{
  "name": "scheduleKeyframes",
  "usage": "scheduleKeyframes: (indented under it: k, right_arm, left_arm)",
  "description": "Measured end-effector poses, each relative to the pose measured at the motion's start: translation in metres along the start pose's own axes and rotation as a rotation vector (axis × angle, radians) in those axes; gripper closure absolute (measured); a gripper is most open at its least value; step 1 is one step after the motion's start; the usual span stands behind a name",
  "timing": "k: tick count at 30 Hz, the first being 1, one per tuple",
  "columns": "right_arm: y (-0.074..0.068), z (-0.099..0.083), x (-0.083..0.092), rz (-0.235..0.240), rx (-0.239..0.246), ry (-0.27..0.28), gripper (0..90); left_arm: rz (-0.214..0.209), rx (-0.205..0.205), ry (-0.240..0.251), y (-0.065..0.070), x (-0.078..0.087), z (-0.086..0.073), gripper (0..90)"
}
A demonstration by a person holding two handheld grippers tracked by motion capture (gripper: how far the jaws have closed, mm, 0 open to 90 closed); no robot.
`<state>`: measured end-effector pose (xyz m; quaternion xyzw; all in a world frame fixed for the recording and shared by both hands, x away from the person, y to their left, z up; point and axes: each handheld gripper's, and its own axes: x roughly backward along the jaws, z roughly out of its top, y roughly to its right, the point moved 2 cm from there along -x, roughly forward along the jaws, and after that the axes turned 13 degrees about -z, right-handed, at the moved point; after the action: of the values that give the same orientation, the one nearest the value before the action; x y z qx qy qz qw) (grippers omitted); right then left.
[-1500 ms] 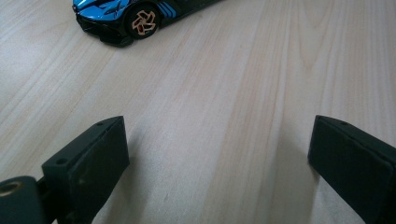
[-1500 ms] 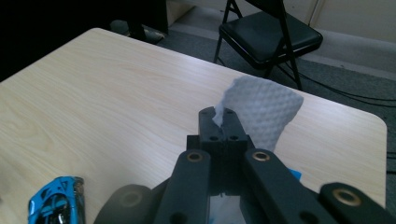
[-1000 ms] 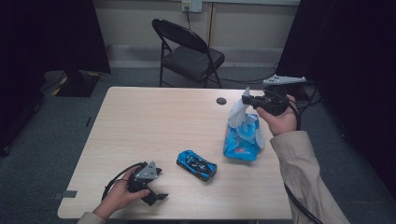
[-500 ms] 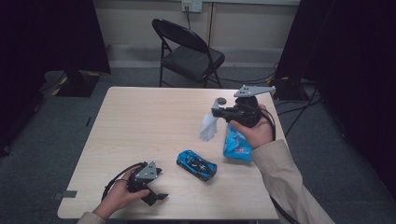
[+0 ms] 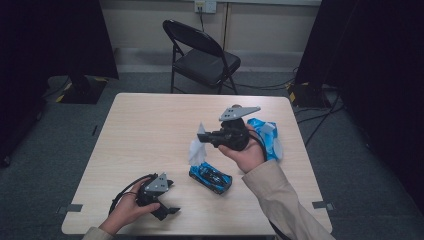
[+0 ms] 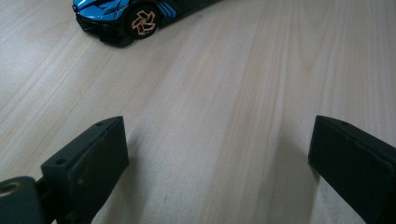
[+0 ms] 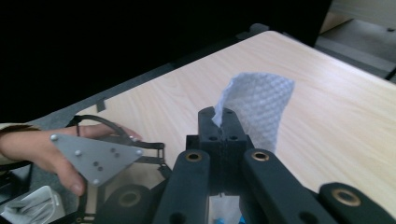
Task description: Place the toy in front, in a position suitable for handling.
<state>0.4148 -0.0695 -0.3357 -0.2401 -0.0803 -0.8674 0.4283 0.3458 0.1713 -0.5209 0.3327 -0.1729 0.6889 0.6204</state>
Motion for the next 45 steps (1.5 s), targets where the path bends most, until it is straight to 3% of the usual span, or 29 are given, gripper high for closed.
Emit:
scheduleKeyframes:
  k: [10, 16, 22, 37, 45]
  right_arm:
    - [-0.034, -0.03, -0.04, 0.091, 0.002, -0.045, 90.0]
    - [-0.044, -0.056, -0.058, 0.128, -0.022, -0.08, 90.0]
    - [-0.051, -0.078, -0.066, 0.152, -0.041, -0.095, 90.0]
    - [-0.057, -0.132, -0.074, 0.113, 0.007, -0.15, 89.9]
    - [-0.059, -0.141, -0.066, 0.093, 0.038, -0.151, 72.7]
  left_arm:
    - [0.0, 0.0, 0.0, 0.0, 0.0, 0.0, 4.1]
    - [0.001, 0.002, 0.003, 0.0, 0.0, 0.0, 4.2]
    - [0.001, 0.003, 0.0, 0.0, 0.0, 0.0, 4.2]
    - [0.001, 0.002, -0.002, 0.0, 0.0, 0.0, 4.0]
    - [0.001, 0.004, -0.002, 0.001, -0.001, 0.0, 3.3]
